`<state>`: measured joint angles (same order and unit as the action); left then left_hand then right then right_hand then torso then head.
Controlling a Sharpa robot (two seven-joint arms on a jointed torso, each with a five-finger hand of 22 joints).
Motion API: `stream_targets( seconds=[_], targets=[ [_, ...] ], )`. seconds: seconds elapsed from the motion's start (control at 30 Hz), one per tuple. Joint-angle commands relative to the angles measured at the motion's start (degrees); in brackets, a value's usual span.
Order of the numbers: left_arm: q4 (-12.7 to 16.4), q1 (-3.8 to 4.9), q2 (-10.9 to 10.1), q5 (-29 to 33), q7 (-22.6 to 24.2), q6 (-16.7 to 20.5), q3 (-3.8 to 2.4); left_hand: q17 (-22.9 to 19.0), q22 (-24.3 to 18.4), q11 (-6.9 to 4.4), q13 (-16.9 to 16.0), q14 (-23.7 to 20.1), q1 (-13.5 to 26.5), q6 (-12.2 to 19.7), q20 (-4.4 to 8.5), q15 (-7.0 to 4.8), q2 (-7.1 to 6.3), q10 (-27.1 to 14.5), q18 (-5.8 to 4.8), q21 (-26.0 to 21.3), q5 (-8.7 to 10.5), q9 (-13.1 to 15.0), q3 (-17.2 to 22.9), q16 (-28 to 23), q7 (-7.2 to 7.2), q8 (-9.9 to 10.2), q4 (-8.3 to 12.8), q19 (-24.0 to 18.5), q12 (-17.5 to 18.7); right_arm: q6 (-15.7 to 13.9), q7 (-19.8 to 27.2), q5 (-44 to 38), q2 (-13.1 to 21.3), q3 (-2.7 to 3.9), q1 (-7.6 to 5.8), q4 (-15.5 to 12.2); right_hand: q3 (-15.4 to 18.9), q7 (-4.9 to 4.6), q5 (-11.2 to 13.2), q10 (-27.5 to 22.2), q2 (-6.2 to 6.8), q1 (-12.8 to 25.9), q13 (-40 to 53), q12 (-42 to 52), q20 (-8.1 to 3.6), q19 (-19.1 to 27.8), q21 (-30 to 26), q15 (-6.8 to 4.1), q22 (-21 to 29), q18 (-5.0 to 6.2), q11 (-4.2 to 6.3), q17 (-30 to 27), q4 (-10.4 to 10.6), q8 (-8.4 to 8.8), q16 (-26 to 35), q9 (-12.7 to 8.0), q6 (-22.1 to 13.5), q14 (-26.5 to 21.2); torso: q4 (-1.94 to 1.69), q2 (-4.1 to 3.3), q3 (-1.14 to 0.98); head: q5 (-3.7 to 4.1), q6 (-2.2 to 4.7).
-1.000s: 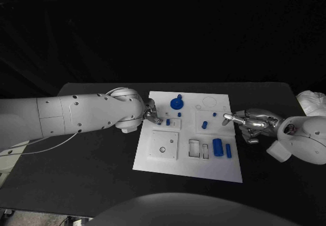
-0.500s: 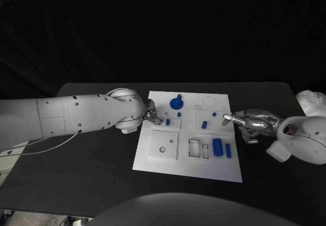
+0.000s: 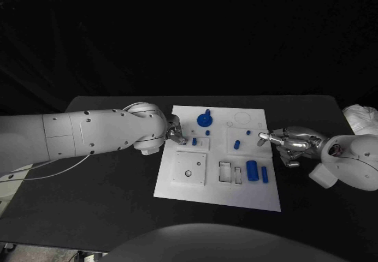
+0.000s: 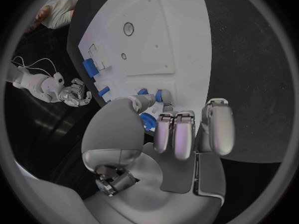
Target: Assemble the parts on the task board
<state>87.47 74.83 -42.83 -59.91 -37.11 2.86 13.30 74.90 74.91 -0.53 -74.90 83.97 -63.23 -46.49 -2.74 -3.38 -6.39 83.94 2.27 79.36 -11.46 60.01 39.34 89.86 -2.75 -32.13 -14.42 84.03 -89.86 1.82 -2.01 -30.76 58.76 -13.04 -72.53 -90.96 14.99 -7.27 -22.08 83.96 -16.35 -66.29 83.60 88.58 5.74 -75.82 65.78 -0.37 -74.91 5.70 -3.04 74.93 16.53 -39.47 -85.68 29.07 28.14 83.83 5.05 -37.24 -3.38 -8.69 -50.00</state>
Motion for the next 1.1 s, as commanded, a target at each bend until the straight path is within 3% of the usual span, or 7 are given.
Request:
stream_targets(
  seconds=[0.03,0.33,0.47,0.8,1.1],
  targets=[
    [0.2,-0.01,-0.1,0.4,2.22,2.13,-0.03,15.1,12.04,-0.57,-15.1,6.03,-0.79,-0.51,0.03,-0.4,0.01,6.06,0.06,0.33,-0.28,0.62,0.61,0.14,0.02,-0.78,0.19,1.14,-0.14,0.97,0.03,-0.19,-0.03,-0.01,0.08,0.0,-0.39,-0.14,-0.22,3.26,-0.33,-0.08,4.11,-0.2,0.0,0.47,-0.32,-0.24,-7.94,-0.28,0.49,10.18,0.0,-0.24,0.23,0.08,0.23,2.36,-0.02,-0.02,0.0,0.2,0.0],
    [0.28,0.21,-0.78,2.07,5.3,2.73,-0.18,15.1,12.13,-0.92,-15.1,6.03,-1.95,-1.11,0.28,-0.69,-0.74,6.06,0.0,0.64,-0.16,1.59,1.79,0.14,0.41,-1.94,0.8,1.31,-0.14,0.8,-0.07,-0.19,0.06,-0.01,0.14,0.01,-0.43,-0.15,-0.24,3.23,-0.34,-0.08,4.09,-0.21,0.0,0.56,-0.47,-0.24,-7.89,-0.25,0.48,10.12,0.0,-0.23,0.28,0.08,0.24,2.32,0.05,0.03,-0.04,0.31,0.0],
    [0.15,1.04,-1.01,3.39,6.42,0.65,-0.25,15.1,12.14,-1.01,-15.1,6.03,-2.35,-1.27,0.35,-0.76,-1.13,6.06,-0.01,0.68,0.09,1.75,2.08,0.14,0.52,-2.13,1.04,1.33,-0.14,0.68,-0.12,-0.19,0.05,-0.01,0.15,0.0,-0.45,-0.15,-0.24,3.21,-0.34,-0.08,4.07,-0.22,0.01,0.55,-0.46,-0.23,-7.9,-0.25,0.47,10.11,0.0,-0.23,0.28,0.08,0.24,2.31,0.02,-0.02,-0.05,0.38,0.0],
    [-1.38,4.09,-0.21,4.59,5.22,-10.24,-0.29,15.1,12.27,-1.22,-15.1,6.03,-3.86,-1.75,0.54,-0.93,-2.78,6.06,-0.11,1.09,0.5,1.67,2.87,0.14,0.78,-1.96,2.2,1.46,-0.14,-0.05,0.25,-0.25,0.04,-0.01,0.15,-0.3,-0.47,-0.16,-0.24,3.25,-0.33,-0.07,4.11,-0.2,0.01,0.53,-0.42,-0.22,-7.91,-0.26,0.47,10.16,0.0,-0.23,0.24,0.07,0.25,2.35,0.07,0.04,-0.08,0.5,0.0],
    [-2.9,4.85,1.26,1.6,-1.0,-21.61,-0.26,15.1,12.25,-1.2,-15.1,6.03,-5.11,-1.62,0.59,-0.94,-3.11,6.06,-0.1,1.04,0.1,1.34,3.76,0.14,0.67,-1.22,3.56,1.37,-0.14,-0.07,0.18,-0.26,0.11,0.0,0.14,-0.45,-0.48,-0.16,-0.24,3.26,-0.32,-0.06,4.11,-0.19,0.01,0.52,-0.4,-0.22,-7.91,-0.26,0.47,10.15,0.01,-0.23,0.25,0.07,0.26,2.34,-0.07,0.0,-0.05,0.68,0.0]
  ],
)
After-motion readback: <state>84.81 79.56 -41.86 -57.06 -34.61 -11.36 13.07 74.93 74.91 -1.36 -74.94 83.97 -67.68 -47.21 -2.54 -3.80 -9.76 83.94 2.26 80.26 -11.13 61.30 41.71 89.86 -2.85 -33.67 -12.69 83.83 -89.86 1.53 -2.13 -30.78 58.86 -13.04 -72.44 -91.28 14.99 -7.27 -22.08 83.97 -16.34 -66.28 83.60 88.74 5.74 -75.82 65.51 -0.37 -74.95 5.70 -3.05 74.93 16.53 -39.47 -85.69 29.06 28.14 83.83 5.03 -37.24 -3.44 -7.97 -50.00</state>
